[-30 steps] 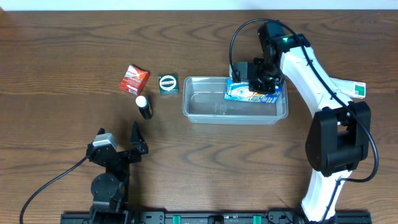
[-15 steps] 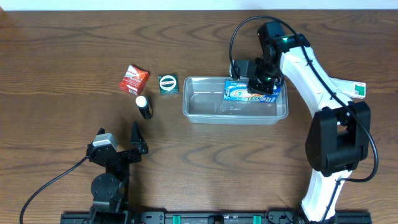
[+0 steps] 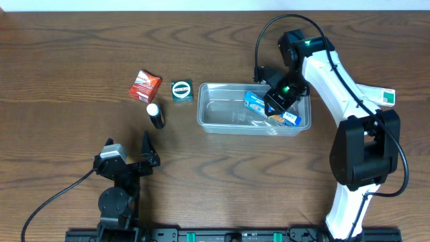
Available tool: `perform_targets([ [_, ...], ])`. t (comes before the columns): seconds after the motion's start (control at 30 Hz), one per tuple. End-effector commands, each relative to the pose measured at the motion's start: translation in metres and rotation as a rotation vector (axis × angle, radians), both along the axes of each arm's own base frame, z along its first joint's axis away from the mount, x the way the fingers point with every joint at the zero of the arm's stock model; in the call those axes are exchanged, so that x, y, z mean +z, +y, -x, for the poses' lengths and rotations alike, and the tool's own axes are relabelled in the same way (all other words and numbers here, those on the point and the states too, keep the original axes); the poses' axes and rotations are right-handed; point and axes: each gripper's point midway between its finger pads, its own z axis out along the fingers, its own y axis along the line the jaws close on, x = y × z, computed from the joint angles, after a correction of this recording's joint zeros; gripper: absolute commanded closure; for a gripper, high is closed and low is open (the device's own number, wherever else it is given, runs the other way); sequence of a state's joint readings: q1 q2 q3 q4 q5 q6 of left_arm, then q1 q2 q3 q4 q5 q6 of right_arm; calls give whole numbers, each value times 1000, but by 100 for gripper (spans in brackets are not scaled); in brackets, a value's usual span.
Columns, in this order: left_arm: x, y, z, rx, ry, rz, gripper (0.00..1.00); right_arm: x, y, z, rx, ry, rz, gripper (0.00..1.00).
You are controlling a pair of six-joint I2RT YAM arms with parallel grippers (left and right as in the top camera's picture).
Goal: Pack container
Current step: 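Lower the blue box into the container and tip it flat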
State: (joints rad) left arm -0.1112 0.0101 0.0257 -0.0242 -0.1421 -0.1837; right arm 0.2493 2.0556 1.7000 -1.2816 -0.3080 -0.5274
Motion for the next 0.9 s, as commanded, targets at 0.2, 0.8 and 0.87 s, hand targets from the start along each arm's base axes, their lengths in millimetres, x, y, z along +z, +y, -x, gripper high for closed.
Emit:
perform_targets([
  [0.2,-18,6,1,29,51,-7,2,-1,5,-3,46,-35,13,68],
  [0.8,-18,6,1,29,51,-7,2,-5,-2,-47,623,-359,356,64],
  [0.87,-18,6,1,29,51,-7,2,-3,-5,-53,663,-385,423,64],
])
